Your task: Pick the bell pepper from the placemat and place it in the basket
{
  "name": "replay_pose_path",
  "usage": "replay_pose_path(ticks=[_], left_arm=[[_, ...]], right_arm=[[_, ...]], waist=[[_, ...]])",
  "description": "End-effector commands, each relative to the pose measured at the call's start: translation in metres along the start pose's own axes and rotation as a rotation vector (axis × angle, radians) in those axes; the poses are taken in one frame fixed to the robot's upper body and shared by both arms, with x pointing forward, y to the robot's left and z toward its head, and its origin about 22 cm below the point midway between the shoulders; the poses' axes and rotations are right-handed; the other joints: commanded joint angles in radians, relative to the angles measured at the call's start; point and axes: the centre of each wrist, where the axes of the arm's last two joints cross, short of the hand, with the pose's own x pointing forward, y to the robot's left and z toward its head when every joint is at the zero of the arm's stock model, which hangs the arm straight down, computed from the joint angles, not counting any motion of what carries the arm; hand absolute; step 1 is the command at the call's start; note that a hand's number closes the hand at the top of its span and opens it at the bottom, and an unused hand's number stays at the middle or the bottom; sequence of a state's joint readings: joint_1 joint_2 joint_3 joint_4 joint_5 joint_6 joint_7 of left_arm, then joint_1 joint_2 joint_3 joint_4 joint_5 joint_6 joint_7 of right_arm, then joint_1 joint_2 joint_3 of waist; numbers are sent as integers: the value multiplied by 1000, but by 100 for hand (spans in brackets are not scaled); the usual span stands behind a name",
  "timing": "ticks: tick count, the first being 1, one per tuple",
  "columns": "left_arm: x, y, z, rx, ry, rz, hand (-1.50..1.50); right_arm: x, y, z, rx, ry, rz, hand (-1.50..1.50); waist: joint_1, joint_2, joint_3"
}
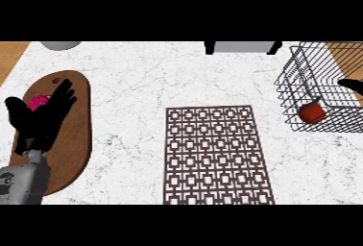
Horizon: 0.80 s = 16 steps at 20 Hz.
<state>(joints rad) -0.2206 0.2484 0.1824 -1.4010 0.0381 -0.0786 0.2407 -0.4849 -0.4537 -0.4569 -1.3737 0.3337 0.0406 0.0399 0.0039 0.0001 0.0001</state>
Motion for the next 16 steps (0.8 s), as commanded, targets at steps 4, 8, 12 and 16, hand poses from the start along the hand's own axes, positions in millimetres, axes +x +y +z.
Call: replay_pose_path(ticks=[4,8,12,16], left_arm=[[-4,10,8,6,11,1,0],[-2,6,5,26,6,2,0],[-2,3,0,1,-14,-3,0],[3,1,9,6,-12,-4,0]], right_arm=[[-13,-54,-6,-188,135,-272,-150],[-43,-127,4,-232,157,-353,-150],[-66,-196,11,-178,180,-374,-150],[-100,-227,44,-74,204,-313,-150]], waist=[[-7,-3,0],[-12,-2,1],[-8,5,2],[1,5,3]])
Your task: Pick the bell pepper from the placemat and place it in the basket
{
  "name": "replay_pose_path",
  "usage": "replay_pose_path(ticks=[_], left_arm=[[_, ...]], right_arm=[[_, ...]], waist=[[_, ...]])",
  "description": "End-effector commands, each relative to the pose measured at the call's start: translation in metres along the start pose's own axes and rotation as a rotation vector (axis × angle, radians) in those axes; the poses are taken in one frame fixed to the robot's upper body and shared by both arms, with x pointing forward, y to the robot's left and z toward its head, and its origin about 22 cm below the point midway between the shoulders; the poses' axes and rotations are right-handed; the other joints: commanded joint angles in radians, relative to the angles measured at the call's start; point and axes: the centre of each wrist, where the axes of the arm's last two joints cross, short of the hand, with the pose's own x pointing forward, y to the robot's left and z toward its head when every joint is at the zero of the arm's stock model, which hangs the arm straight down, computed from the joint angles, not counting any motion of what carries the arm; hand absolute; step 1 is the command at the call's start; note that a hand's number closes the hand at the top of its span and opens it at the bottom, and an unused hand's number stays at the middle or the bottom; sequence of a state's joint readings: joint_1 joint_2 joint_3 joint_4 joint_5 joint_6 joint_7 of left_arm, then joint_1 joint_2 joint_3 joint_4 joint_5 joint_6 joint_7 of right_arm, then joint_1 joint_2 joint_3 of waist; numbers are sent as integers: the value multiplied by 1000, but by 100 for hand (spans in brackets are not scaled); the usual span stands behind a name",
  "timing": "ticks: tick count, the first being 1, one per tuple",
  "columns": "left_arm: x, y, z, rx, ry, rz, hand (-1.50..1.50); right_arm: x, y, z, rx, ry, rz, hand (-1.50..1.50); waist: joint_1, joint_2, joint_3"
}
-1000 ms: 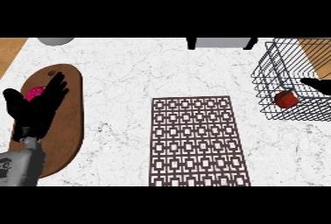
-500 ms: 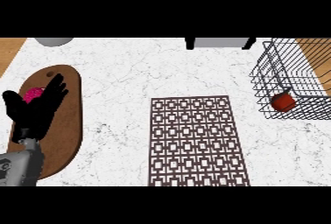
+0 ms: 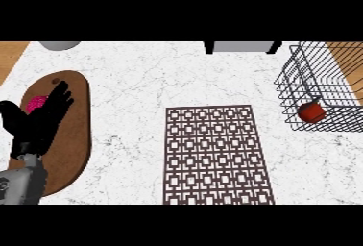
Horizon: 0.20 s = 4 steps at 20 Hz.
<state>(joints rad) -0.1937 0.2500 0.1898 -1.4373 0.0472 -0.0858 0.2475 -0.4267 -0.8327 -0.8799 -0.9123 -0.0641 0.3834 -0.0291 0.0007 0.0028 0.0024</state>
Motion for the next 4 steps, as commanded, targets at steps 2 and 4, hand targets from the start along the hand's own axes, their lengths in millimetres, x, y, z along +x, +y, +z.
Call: replay_pose_path(ticks=[2,4], left_arm=[[-8,2,-6,2,4,2,0],[-8,-11,-5,-7,8,-12,0]], right_arm=[[-20,-62,23,73,14,-10,-150],[-11,-84,29,111,14,23,-150]], waist=[[1,6,1],[4,7,2]])
